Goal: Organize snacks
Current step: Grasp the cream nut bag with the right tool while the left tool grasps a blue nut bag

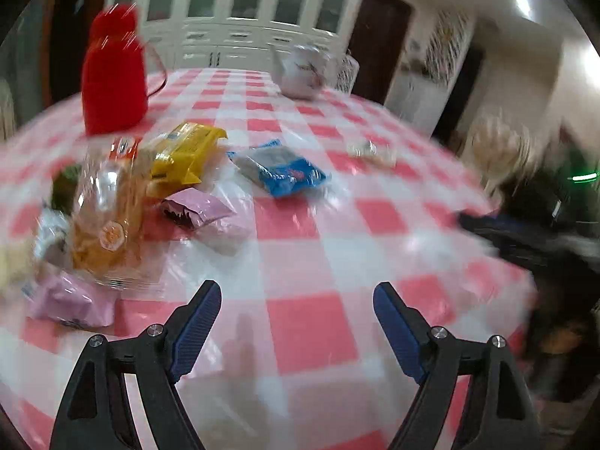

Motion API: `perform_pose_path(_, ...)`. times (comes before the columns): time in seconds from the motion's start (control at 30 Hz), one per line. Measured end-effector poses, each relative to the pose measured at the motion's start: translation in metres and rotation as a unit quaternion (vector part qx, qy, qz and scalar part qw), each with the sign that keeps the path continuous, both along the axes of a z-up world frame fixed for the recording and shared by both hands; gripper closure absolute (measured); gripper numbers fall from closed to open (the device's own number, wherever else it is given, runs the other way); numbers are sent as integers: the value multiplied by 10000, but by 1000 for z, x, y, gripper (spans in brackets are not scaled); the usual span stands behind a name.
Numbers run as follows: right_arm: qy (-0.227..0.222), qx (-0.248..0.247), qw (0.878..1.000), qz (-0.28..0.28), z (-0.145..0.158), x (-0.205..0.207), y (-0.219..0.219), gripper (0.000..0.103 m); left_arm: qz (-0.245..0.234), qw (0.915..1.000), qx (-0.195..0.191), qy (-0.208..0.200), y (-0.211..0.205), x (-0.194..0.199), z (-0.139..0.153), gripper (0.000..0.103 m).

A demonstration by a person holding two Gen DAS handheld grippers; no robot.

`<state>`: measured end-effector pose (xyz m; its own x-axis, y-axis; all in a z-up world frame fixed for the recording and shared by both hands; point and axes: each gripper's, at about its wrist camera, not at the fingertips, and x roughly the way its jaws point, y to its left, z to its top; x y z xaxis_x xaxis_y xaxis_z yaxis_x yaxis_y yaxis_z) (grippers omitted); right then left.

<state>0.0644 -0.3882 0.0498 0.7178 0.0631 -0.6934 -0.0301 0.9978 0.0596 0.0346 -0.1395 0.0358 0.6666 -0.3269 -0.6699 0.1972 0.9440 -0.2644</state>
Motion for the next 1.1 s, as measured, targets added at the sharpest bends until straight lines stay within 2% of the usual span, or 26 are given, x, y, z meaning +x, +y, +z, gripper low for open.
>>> perform_pose_path(0.03,96,-16,10000,-19,-5,19,-3,23,-7,9998,-180,-69,5,-1,-1,19)
perform_pose_path(0.13,281,-116,9995,33,-16,77,-5,23,-281,9988,-213,-346,2,-10,-2,19)
perform_pose_path(0.2,260,-359,9982,407,-17,108,-1,22,-588,9974,-37,-425,-5,-15,-3,19)
perform_pose_path(0.27,334,-591,9931,959,-22,136,4,19,-718,9963,-123,-450,-7,-21,0,19)
perform_pose_path(0.37,436,-1031,9841,1381,-26,157,9,19,-797,9956,-267,-421,-13,-16,2,19)
perform_pose_path(0.43,380,-992,9827,1515,-24,174,9,18,-770,9959,-381,-293,-9,-14,-2,19)
perform_pose_path(0.5,370,-722,9823,1687,-26,191,6,15,-765,9957,-492,-149,-7,-9,-6,19)
perform_pose_path(0.6,585,-486,9784,1923,-37,211,8,14,-706,9966,-410,-106,-6,-5,-11,19)
perform_pose_path(0.63,744,-421,9764,1984,-42,216,10,14,-713,9965,-438,-78,-6,-4,-11,19)
perform_pose_path(0.7,682,-483,9742,2095,-40,213,15,14,-687,9963,-513,-57,-6,-2,-12,19)
perform_pose_path(0.8,703,-576,9641,2496,-42,207,28,16,-680,9960,-582,39,-13,9,-14,19)
perform_pose_path(0.9,661,-536,9621,2590,-41,206,32,31,-556,9975,-427,-11,-21,20,-12,19)
perform_pose_path(0.93,621,-550,9638,2534,-40,205,32,41,-464,9982,-388,2,-23,25,-11,19)
perform_pose_path(1.03,510,-567,9678,2399,-37,193,32,45,-167,9982,-544,180,-25,51,-10,19)
perform_pose_path(1.1,410,-668,9703,2287,-36,178,29,52,38,9983,-526,251,-28,68,-11,19)
